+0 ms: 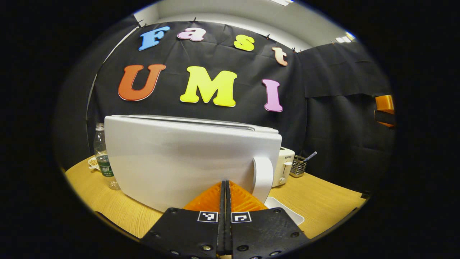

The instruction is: Open the microwave oven with the left hand, put the food in, and close the microwave oven.

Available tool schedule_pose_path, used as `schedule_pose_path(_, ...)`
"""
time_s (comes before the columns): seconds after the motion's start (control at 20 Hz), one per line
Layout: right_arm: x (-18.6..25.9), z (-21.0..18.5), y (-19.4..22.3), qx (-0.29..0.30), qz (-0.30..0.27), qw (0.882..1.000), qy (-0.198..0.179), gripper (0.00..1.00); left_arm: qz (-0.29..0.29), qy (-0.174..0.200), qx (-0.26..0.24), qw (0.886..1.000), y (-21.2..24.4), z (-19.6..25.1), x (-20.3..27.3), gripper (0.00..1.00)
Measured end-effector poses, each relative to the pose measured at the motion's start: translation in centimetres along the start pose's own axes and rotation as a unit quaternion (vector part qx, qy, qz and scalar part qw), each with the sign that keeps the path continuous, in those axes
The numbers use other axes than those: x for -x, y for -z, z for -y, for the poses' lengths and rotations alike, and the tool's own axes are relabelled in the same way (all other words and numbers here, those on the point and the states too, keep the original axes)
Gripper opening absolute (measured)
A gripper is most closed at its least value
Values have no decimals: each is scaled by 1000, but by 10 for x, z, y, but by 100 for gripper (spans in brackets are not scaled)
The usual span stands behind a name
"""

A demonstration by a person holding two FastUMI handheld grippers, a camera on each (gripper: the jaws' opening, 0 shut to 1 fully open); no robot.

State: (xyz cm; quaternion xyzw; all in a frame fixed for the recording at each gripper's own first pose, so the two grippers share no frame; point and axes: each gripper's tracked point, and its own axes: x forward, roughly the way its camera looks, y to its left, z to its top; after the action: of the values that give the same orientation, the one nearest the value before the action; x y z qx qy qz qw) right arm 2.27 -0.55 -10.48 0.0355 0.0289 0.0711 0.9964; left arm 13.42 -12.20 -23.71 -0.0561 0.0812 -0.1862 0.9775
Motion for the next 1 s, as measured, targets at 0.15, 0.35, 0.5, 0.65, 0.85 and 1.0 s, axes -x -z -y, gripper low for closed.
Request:
schedule_pose_path(0.15, -12, 0, -4, 5, 6, 1000, -8, 100, 1, -4, 2, 1000, 1, -3, -20, 0)
schedule_pose_path(0.35, -21, 4, -2, 5, 4, 1000, -20, 100, -5, -20, 14, 1000, 4, -9, -47, 0)
schedule_pose_path(0.5, -20, 14, -6, -2, 15, 1000, -21, 100, -1, -30, 19, 999, 6, -14, -72, 0)
schedule_pose_path(0.65, -22, 28, 0, -1, 12, 1000, -10, 89, -2, -44, 9, 999, 2, -13, -82, 0)
schedule_pose_path(0.85, -30, 36, 6, -15, 0, 1000, 1, 89, 0, -44, -4, 999, 3, -13, -84, 0)
schedule_pose_path(1.0, -29, 40, 13, -17, -15, 1000, 4, 89, -6, -38, 4, 999, 3, -12, -84, 0)
